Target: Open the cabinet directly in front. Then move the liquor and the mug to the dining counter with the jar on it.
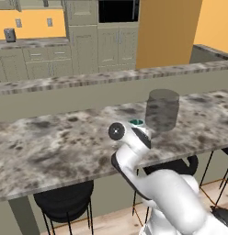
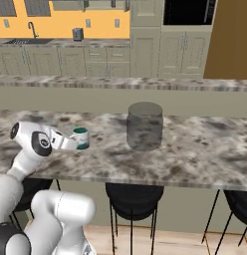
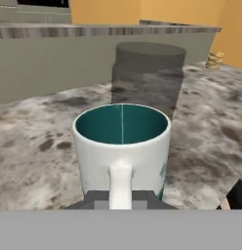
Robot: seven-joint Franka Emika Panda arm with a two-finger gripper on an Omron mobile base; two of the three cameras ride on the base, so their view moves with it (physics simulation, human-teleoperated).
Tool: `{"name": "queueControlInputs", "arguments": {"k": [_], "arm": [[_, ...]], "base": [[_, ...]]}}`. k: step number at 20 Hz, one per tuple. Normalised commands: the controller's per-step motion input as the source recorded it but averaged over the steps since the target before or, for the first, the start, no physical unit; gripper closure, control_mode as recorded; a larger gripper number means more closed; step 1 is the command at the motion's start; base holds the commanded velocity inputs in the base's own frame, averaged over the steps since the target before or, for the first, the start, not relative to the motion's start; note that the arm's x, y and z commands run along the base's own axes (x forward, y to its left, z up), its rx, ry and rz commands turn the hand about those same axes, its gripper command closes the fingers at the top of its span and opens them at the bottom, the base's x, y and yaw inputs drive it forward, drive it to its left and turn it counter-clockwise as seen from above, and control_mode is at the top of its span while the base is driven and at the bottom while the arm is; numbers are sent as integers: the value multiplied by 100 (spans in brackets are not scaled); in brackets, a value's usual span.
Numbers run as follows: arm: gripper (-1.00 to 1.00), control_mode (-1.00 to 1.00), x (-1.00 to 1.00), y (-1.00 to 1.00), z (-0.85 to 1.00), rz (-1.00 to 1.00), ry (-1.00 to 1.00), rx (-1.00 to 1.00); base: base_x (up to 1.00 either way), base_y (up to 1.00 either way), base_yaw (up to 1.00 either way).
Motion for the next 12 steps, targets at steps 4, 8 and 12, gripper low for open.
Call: {"name": "queueControlInputs", "arguments": {"k": [4, 8, 12], "arm": [[100, -100, 74, -34, -11, 0, 1, 0], [100, -100, 86, -28, -15, 0, 2, 0], [-100, -100, 46, -2, -9, 0, 0, 0]], "base": [[0, 0, 0], [0, 0, 0], [0, 0, 0]]}}
